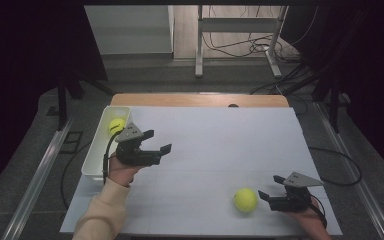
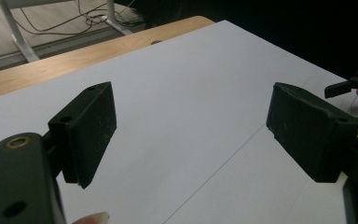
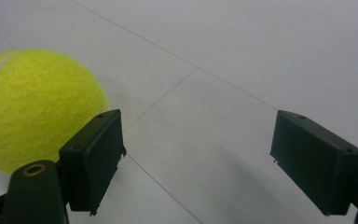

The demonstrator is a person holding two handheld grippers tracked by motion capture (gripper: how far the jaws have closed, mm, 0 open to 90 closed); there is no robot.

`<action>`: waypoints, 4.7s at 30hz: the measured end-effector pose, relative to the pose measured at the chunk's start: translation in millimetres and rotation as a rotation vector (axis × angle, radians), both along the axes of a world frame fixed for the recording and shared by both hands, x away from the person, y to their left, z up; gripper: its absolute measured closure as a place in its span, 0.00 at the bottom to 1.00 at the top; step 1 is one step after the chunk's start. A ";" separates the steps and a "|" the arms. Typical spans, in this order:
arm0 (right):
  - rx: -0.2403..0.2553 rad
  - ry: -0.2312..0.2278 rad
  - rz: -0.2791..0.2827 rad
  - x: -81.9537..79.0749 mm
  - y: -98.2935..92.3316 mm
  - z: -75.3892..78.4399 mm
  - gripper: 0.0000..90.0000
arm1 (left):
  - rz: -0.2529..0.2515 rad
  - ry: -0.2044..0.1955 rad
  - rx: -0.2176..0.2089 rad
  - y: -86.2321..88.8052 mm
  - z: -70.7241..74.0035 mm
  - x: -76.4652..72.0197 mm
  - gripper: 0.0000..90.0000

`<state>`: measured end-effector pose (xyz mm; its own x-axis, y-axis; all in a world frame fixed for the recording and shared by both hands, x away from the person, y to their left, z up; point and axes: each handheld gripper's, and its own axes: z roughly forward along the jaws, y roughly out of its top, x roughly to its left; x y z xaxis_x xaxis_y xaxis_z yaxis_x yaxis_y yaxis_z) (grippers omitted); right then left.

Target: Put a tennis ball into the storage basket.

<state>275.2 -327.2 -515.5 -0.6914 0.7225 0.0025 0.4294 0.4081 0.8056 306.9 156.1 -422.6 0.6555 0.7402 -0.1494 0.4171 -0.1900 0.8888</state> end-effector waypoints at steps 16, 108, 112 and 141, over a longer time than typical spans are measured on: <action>0.004 -0.004 0.005 0.7 -0.9 0.9 0.20 | -0.044 0.044 -0.006 -13.7 -13.0 1.3 0.19; 0.010 -0.001 0.005 3.4 3.0 1.9 0.20 | -0.324 0.083 0.048 -112.8 -46.8 -15.6 0.19; 0.010 -0.003 0.004 2.9 3.0 1.9 0.20 | -0.328 0.084 0.051 -114.1 -47.2 -15.7 0.19; 0.003 0.005 -0.001 -2.0 -1.3 1.9 0.20 | -0.367 0.100 0.073 -132.3 -54.3 -15.0 0.19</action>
